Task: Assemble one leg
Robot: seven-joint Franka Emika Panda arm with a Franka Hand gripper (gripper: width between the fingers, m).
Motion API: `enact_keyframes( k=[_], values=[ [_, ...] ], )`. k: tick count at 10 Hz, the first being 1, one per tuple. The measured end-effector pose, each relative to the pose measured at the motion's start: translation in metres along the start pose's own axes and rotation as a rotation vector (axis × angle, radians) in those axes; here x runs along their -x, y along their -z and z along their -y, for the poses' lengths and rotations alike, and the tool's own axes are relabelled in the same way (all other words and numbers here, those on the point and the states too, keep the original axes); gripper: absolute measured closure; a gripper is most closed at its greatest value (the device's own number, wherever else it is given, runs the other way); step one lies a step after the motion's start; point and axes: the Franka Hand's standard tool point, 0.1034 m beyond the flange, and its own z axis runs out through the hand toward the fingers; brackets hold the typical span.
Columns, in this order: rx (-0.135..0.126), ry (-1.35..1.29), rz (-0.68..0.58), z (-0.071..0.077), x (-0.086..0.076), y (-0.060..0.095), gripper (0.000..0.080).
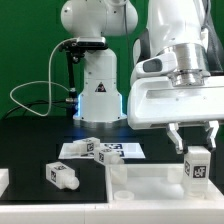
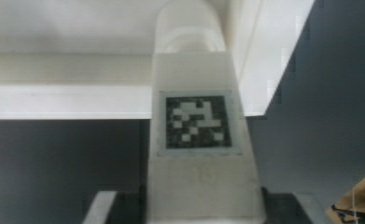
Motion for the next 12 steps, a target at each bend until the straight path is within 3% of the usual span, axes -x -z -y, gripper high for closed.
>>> enact_keyframes(
  k=[3, 5, 6, 7, 9, 12],
  values=[
    [0.000, 0.009, -0.010, 0.000, 0.000, 0.000, 0.0515],
    [0.002, 0.002, 0.085, -0.002, -0.005, -0.001, 0.0217],
    [0.002, -0.003, 0.090, -0.003, -0.018, 0.001, 0.0217],
    [0.005, -0.010, 0.167, -0.005, -0.018, -0.002, 0.0161],
    [0.011, -0.029, 0.336, -0.012, -0.026, -0.005, 0.0151],
    [0.022, -0.055, 0.552, -0.015, -0.015, -0.012, 0.0150]
  ],
)
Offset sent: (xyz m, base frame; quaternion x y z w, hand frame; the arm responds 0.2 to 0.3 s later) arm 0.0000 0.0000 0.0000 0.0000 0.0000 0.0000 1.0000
